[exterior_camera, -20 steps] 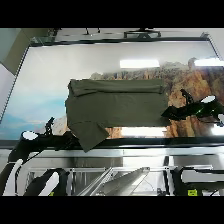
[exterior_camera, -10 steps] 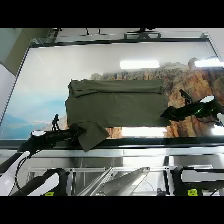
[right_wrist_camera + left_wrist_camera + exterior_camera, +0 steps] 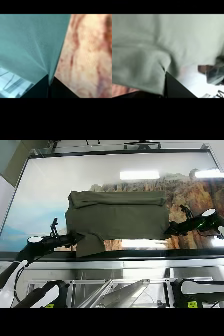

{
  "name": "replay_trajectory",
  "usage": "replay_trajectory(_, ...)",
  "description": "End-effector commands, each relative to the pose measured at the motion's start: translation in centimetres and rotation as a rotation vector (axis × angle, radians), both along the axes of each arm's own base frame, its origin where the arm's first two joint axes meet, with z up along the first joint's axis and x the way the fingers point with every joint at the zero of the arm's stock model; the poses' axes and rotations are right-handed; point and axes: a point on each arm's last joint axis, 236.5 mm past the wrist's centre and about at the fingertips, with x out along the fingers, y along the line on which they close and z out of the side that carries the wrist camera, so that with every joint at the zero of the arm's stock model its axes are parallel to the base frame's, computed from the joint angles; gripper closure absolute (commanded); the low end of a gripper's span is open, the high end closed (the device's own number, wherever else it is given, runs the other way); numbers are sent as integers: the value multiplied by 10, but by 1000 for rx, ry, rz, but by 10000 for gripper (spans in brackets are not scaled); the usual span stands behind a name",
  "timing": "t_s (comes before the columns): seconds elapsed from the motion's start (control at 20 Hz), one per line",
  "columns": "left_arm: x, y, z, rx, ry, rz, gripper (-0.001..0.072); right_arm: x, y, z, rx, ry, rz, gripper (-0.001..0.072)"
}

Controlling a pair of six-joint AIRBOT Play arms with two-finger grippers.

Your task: Fold the shirts.

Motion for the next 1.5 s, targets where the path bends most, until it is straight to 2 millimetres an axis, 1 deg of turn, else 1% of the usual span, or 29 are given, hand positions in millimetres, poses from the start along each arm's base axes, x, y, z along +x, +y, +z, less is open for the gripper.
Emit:
replay_trajectory(0.0,-9,11,27,30,-12,-40,675,0,-12,7,25,6,-60,695)
replay_trajectory(0.05,-10,16,34,36,-18,-41,675,0,-16,7,28,11,-80,695)
replay_trajectory(0.1,-6,20,44,35,-42,-33,675,1,-16,10,46,13,-95,695)
replay_trajectory(0.2,7,26,63,47,-99,-30,675,11,-2,24,131,-21,-113,695)
replay_trajectory(0.25,16,26,71,52,-119,-42,675,24,10,38,201,-70,-133,695)
replay_trajectory(0.3,29,26,80,55,-137,-61,675,42,22,55,280,-138,-166,695)
replay_trajectory(0.35,42,25,87,58,-155,-82,675,60,27,73,353,-210,-206,695)
replay_trajectory(0.4,58,24,93,59,-170,-102,675,77,29,91,410,-273,-247,695)
replay_trajectory(0.5,90,20,105,62,-205,-145,675,105,22,114,443,-371,-309,695)
replay_trajectory(0.6,127,16,116,61,-244,-176,675,130,9,128,428,-443,-375,695)
replay_trajectory(0.65,147,17,120,68,-266,-180,676,143,3,131,417,-473,-415,695)
replay_trajectory(0.7,166,18,120,71,-280,-182,676,154,-2,129,400,-487,-443,695)
replay_trajectory(0.8,201,24,114,74,-296,-183,676,170,-4,117,393,-481,-480,694)
replay_trajectory(0.85,216,27,106,76,-297,-184,676,178,-3,110,401,-477,-504,693)
replay_trajectory(0.95,241,31,82,70,-279,-178,676,199,-1,100,426,-524,-550,687)
replay_trajectory(1.0,250,30,69,69,-270,-178,676,211,-2,98,457,-557,-589,640)
replay_trajectory(1.05,261,33,56,72,-264,-166,676,222,-4,100,491,-596,-625,483)
replay_trajectory(1.15,277,35,39,70,-260,-168,675,241,-12,95,509,-656,-695,472)
replay_trajectory(1.2,284,36,36,66,-265,-171,597,247,-18,88,482,-667,-717,472)
replay_trajectory(1.25,289,36,33,64,-271,-176,307,251,-22,83,450,-665,-728,472)
replay_trajectory(1.3,295,37,32,66,-279,-173,-2,253,-27,79,411,-668,-725,471)
replay_trajectory(1.35,300,38,33,65,-284,-164,9,253,-29,79,393,-677,-706,471)
replay_trajectory(1.45,312,42,43,77,-326,-162,9,254,-32,83,368,-685,-664,470)
